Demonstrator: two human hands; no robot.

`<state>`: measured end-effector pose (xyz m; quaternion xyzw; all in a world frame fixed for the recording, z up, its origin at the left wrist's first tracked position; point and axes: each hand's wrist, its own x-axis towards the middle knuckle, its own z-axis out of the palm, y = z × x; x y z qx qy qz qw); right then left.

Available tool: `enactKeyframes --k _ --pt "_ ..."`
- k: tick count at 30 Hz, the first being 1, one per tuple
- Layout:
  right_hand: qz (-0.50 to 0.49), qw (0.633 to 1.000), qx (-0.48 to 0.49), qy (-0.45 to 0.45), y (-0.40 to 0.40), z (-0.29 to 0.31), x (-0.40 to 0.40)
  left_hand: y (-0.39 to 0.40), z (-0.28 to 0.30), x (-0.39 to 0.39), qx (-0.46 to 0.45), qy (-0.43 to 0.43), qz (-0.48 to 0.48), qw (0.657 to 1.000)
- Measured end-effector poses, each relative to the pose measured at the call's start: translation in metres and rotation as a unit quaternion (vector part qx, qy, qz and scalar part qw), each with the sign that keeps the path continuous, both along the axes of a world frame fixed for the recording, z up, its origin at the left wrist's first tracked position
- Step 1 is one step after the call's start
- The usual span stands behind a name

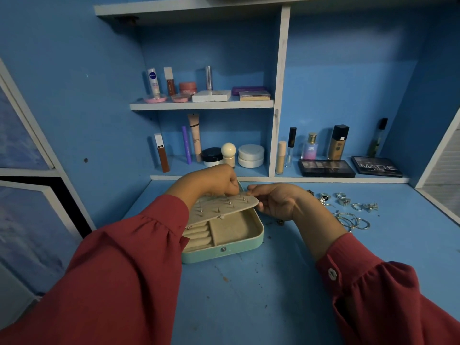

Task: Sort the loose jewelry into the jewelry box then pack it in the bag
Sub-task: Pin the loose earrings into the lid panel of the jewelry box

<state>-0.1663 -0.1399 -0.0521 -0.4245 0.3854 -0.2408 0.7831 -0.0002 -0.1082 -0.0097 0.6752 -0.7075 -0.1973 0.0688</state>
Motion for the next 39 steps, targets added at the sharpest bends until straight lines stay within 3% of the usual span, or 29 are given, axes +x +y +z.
enactKeyframes --k 16,20,24,29,36,39 --pt "0.008 0.999 -0.036 -0.021 -0.002 -0.001 0.0 -0.002 0.005 -0.007 0.019 -0.018 0.009 1.0" --pt "0.032 0.998 -0.048 -0.015 -0.004 0.001 -0.001 0.014 0.017 0.009 0.016 0.062 -0.003 0.998" --pt "0.035 0.998 -0.035 -0.025 -0.004 0.0 -0.003 0.037 0.019 0.048 0.006 0.188 0.052 0.981" --pt "0.021 0.997 -0.07 -0.031 -0.001 -0.001 0.0 0.065 -0.011 0.095 -0.089 0.355 0.147 0.919" --pt "-0.025 0.992 -0.126 -0.004 0.004 0.001 0.012 0.091 -0.046 0.107 -0.09 0.505 0.202 0.834" --pt "-0.057 0.99 -0.128 0.015 0.005 0.002 0.017 0.102 -0.051 0.112 -0.074 0.517 0.178 0.834"
